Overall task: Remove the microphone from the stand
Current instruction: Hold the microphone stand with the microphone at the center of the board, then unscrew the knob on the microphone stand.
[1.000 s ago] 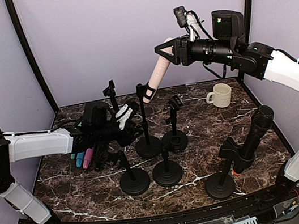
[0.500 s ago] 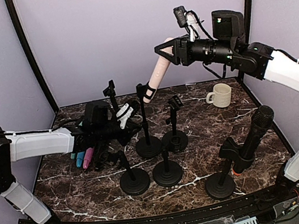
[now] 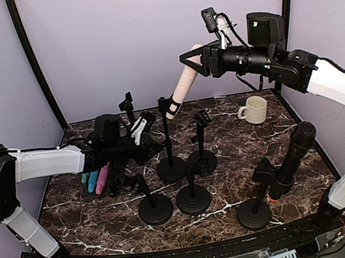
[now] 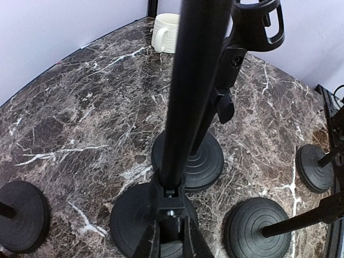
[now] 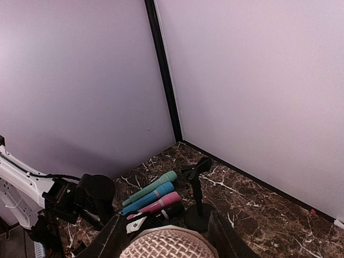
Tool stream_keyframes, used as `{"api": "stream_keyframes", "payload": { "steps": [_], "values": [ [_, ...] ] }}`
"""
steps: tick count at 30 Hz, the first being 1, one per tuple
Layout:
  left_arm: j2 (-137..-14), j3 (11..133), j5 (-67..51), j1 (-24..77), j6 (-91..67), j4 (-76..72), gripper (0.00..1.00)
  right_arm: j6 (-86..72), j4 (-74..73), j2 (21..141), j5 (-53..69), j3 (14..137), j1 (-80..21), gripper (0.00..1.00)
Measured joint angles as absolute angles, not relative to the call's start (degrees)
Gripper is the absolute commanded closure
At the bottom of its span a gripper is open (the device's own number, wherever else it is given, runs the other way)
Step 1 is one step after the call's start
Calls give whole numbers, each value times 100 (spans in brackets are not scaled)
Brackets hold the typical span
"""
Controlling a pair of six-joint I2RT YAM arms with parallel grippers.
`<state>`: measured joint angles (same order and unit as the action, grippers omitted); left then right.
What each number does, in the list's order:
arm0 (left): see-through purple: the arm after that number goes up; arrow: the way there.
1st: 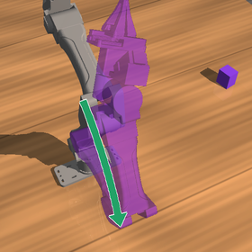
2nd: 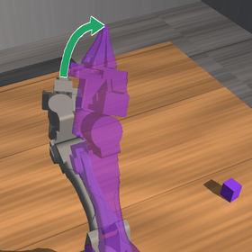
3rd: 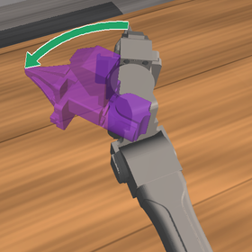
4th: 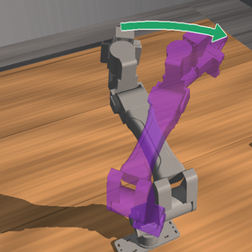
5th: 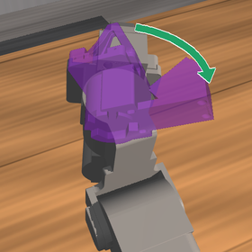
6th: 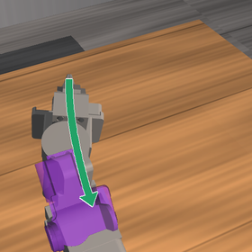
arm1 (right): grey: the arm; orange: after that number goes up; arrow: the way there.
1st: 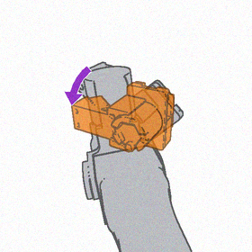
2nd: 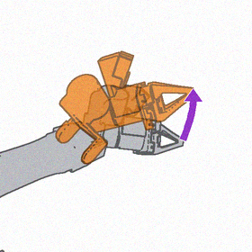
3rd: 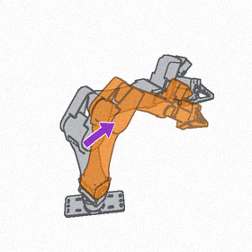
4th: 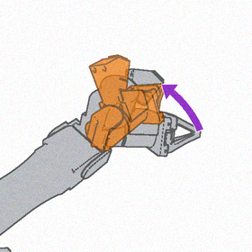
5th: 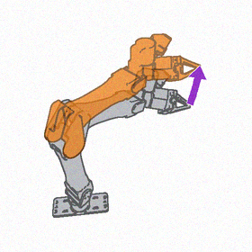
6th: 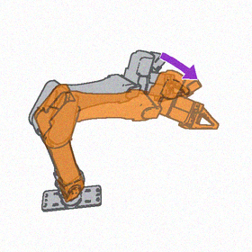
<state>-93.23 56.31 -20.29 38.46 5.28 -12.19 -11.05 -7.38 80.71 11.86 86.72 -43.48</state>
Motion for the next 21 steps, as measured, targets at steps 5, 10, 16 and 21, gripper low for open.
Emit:
{"api": "stream_keyframes", "payload": {
  "steps": [5, 10, 16, 21],
  "values": [
    [-9511, 5631, -2869, 3597, -104, -1415, 100, -989, -746, 8025, 1297, 8624, -4348, 54],
    [-9791, 5634, -3669, 3395, -847, -1789, 100, -882, -764, 8001, 1354, 8606, -4348, 54],
    [-10012, 5634, -4329, 3223, -1684, -2112, 100, -838, -764, 7988, 1369, 8600, -4351, 54],
    [-10151, 5634, -4703, 3138, -2386, -2329, 100, -814, -766, 7950, 1365, 8562, -4353, 54]
  ]
}}
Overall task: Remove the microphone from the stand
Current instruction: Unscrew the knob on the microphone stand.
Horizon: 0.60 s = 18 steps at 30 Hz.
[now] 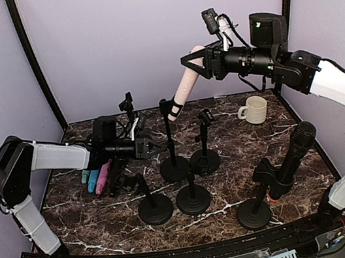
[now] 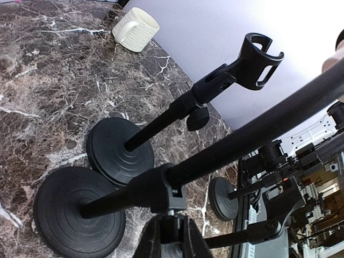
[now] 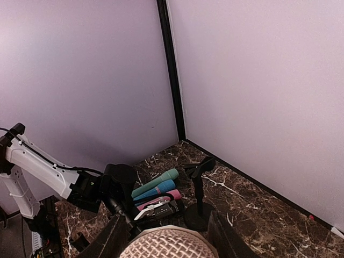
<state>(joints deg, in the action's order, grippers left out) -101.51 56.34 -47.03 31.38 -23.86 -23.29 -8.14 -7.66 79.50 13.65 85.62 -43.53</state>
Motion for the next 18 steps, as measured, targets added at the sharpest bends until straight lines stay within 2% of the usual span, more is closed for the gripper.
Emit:
{"api": "stream_keyframes", "payload": {
  "steps": [12, 14, 16, 18],
  "values": [
    [-10425, 5649, -5280, 3063, -3634, -2751, 98, -773, -766, 7911, 1323, 8536, -4368, 52],
    [-10427, 5651, -5295, 3059, -3710, -2755, 90, -768, -766, 7905, 1302, 8525, -4377, 48],
    [-10427, 5653, -5290, 3059, -3734, -2753, 76, -764, -764, 7883, 1286, 8508, -4386, 41],
    [-10425, 5660, -5266, 3068, -3719, -2676, 57, -746, -773, 7854, 1256, 8479, -4390, 32]
  ]
}}
